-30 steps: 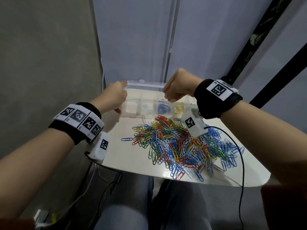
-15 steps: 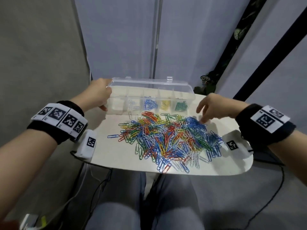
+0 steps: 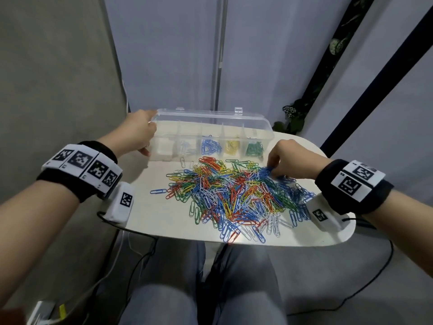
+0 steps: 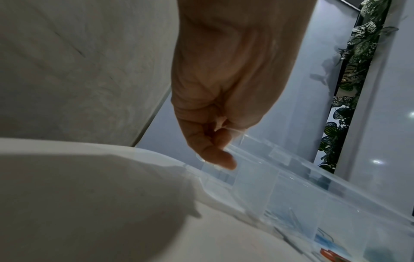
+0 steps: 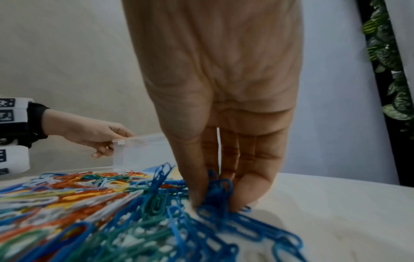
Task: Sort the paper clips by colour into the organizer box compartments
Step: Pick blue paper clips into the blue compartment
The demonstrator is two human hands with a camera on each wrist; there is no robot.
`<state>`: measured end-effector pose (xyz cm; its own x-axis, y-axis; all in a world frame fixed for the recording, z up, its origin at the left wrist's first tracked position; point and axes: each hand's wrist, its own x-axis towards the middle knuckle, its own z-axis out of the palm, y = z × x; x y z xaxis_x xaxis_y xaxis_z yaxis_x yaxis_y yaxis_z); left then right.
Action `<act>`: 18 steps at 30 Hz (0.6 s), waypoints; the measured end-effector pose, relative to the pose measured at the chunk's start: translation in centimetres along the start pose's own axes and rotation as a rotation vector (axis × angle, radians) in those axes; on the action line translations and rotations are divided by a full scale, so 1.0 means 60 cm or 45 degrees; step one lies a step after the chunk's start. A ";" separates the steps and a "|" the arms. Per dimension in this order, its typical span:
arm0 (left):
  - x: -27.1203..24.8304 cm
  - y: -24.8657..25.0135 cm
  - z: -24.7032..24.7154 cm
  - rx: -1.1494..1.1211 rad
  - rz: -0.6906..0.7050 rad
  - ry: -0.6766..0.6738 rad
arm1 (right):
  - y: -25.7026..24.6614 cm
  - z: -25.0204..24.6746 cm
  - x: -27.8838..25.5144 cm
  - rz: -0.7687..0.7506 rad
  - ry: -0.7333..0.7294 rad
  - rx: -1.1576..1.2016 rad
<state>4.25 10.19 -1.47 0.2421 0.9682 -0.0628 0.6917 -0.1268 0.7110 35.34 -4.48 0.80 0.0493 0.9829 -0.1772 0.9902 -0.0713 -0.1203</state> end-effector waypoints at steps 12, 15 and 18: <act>-0.006 0.002 -0.003 0.044 0.040 -0.011 | 0.045 -0.041 -0.002 0.368 -0.144 0.815; -0.007 0.003 -0.003 0.025 0.046 -0.014 | 0.051 -0.052 -0.006 0.401 -0.187 0.954; -0.008 0.003 -0.004 0.007 0.045 -0.020 | 0.049 -0.061 -0.005 0.410 -0.228 1.073</act>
<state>4.13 9.78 -1.17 0.2772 0.9596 -0.0488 0.6860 -0.1621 0.7093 38.70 -4.37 4.10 0.2157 0.8581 -0.4660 0.5059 -0.5064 -0.6983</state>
